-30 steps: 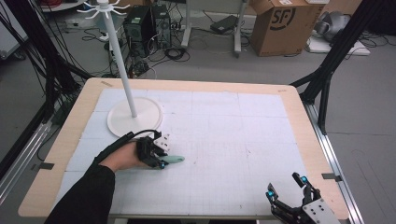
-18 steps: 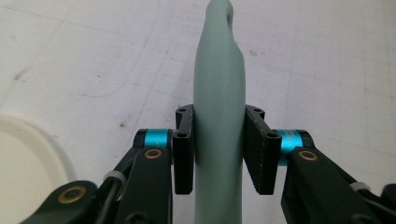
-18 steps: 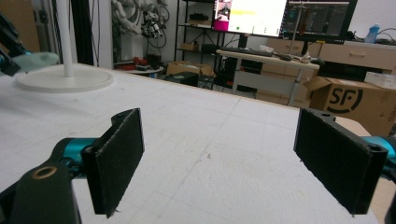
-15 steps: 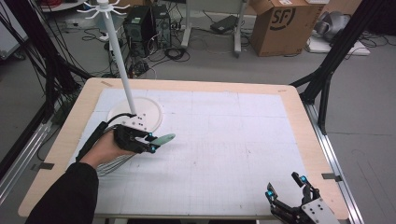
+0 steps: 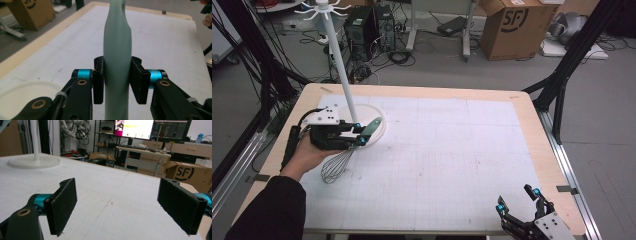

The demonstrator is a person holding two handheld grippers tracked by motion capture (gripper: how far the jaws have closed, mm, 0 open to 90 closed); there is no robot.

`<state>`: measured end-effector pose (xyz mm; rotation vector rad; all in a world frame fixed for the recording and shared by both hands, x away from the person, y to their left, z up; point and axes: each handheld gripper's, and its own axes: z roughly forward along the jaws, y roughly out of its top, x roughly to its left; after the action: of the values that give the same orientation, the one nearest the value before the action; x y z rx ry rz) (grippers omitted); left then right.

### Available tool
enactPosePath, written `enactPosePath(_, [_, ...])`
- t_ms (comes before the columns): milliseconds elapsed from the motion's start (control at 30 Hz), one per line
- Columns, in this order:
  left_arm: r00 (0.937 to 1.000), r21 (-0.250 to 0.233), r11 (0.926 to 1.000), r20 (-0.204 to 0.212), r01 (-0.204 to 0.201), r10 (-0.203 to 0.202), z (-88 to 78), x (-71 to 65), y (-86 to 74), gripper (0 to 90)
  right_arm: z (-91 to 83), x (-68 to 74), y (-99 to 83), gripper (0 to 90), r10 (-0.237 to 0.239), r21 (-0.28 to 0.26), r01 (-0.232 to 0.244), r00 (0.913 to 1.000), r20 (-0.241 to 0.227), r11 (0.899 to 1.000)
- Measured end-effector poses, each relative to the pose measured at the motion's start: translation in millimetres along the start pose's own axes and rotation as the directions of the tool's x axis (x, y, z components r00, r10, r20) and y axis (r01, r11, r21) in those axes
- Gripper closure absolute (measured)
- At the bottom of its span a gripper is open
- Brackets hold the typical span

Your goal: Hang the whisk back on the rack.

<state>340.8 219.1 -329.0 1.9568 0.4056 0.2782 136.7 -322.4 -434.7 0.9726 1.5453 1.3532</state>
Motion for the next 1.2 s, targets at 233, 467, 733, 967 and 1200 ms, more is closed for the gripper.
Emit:
enactPosePath(233, [0.9991, -0.092, 0.9952, -0.024, 0.033, -0.035, -24.7, 6.9, 7.8, 67.4, 1.6, 0.6, -0.2, 15.6, -0.003, 0.003, 0.003, 1.0, -0.006, 1.0])
enactPosePath(467, [0.9983, -0.156, 0.9877, -0.055, 0.011, -0.019, -46.6, 9.8, 27.3, 67.3, 1.4, 0.6, -0.1, 15.5, -0.003, 0.004, 0.003, 1.0, -0.003, 1.0])
enactPosePath(733, [0.9953, -0.222, 0.9752, -0.094, 0.002, -0.024, -65.4, 13.6, 42.3, 67.4, 2.0, 0.3, -0.4, 15.5, -0.001, 0.002, 0.001, 1.0, -0.002, 1.0])
enactPosePath(967, [0.9918, -0.265, 0.9643, -0.123, 0.0, -0.034, -79.3, 20.4, 52.3, 67.4, 2.7, -0.1, -0.3, 15.5, -0.003, 0.002, 0.003, 1.0, -0.005, 1.0])
enactPosePath(1200, [0.9887, -0.277, 0.9607, -0.14, 0.013, -0.054, -92.0, 30.4, 69.0, 67.3, 6.1, 0.0, -1.5, 15.6, 0.01, 0.009, -0.009, 0.9999, -0.01, 1.0])
